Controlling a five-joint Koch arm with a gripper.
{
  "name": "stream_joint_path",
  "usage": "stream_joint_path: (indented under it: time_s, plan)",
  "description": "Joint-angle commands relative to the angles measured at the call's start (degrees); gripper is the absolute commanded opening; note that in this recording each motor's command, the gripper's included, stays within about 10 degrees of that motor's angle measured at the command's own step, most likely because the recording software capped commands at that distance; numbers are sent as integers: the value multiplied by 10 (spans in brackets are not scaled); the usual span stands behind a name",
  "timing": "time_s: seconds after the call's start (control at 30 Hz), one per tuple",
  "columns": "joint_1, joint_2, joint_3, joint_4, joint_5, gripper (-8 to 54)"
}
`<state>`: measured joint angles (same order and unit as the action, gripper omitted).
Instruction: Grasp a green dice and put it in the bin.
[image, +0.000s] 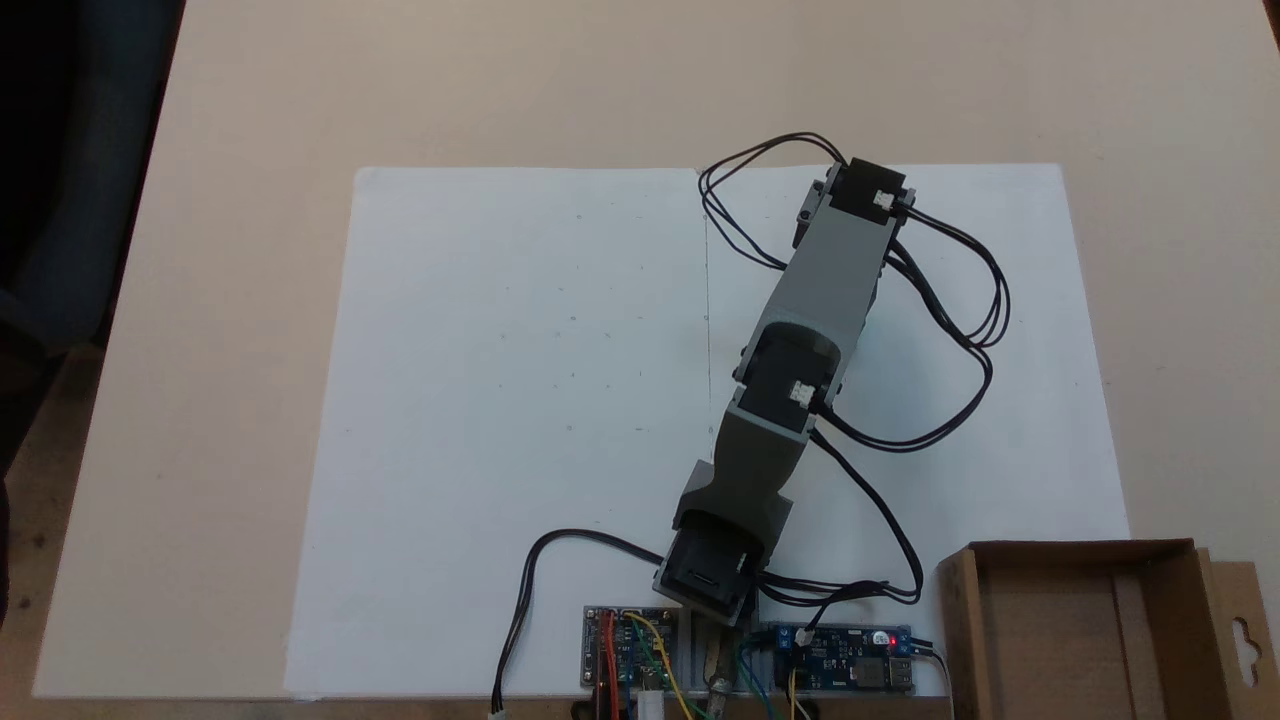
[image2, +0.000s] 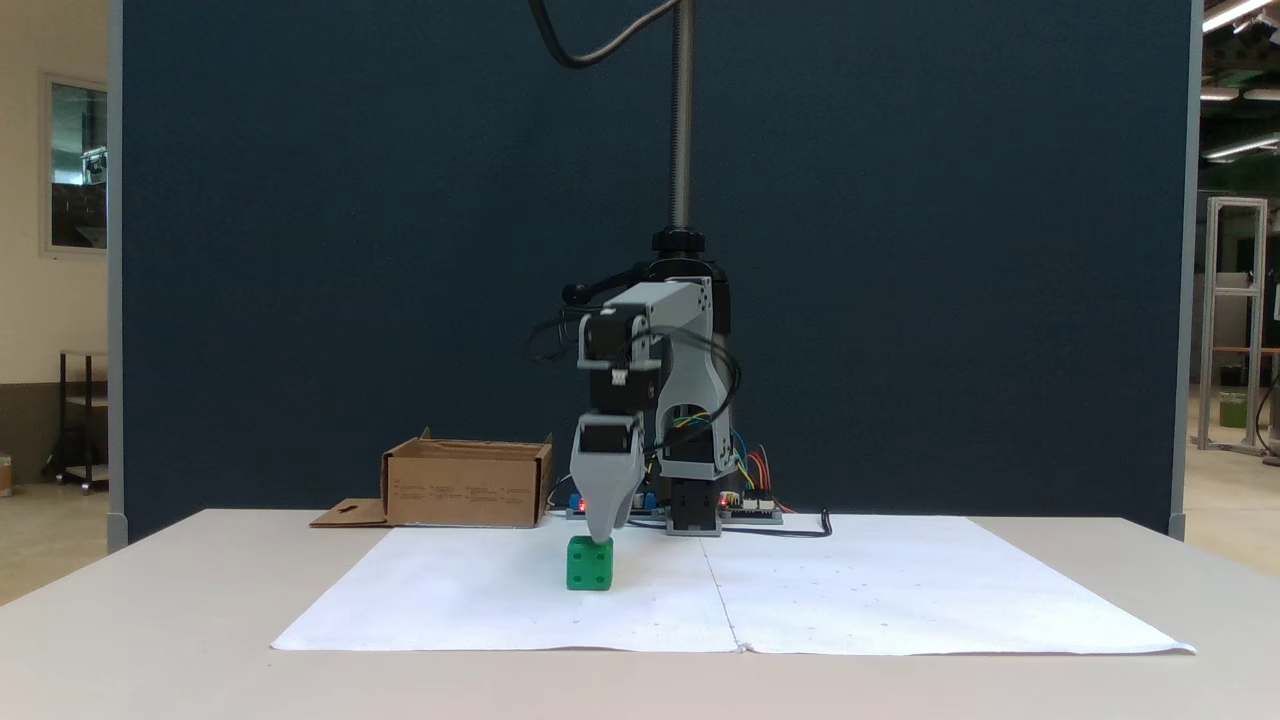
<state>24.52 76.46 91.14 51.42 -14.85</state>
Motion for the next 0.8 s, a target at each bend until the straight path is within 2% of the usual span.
stream_joint_path:
  time_s: [0.0,0.77]
  plan:
    - [10,10,-30,-2,9,424]
    - [12,-48,-55,12,-65,426]
